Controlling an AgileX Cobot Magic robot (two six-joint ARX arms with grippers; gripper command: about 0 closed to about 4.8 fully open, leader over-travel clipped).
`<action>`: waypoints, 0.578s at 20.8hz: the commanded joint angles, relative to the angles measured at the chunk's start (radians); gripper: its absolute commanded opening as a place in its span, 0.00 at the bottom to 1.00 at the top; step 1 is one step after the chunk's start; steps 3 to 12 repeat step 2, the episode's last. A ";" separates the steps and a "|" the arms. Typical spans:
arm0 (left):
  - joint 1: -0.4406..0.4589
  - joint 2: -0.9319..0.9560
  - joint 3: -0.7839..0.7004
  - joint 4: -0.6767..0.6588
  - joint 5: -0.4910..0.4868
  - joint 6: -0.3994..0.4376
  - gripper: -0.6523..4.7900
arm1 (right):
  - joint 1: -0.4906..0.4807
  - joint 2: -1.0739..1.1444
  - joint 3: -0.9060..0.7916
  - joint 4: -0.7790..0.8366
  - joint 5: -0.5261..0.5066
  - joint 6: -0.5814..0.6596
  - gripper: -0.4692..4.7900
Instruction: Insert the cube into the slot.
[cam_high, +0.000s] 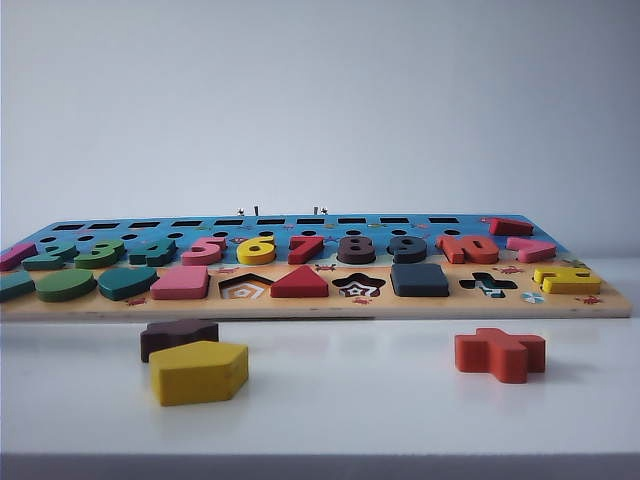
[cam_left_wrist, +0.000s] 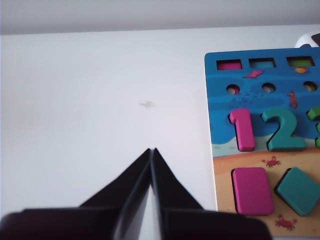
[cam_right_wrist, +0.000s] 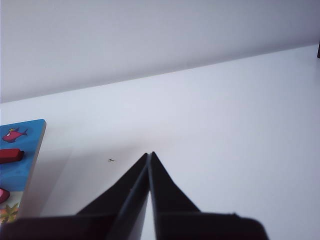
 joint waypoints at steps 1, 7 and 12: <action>0.001 0.000 -0.007 -0.009 0.004 0.004 0.15 | 0.000 -0.002 -0.004 0.006 0.003 -0.003 0.09; 0.001 0.000 -0.007 -0.009 0.005 0.004 0.15 | 0.000 -0.002 -0.004 0.006 0.003 -0.003 0.09; 0.001 0.000 -0.007 -0.009 0.005 0.004 0.15 | 0.000 -0.002 -0.004 0.006 0.003 -0.003 0.09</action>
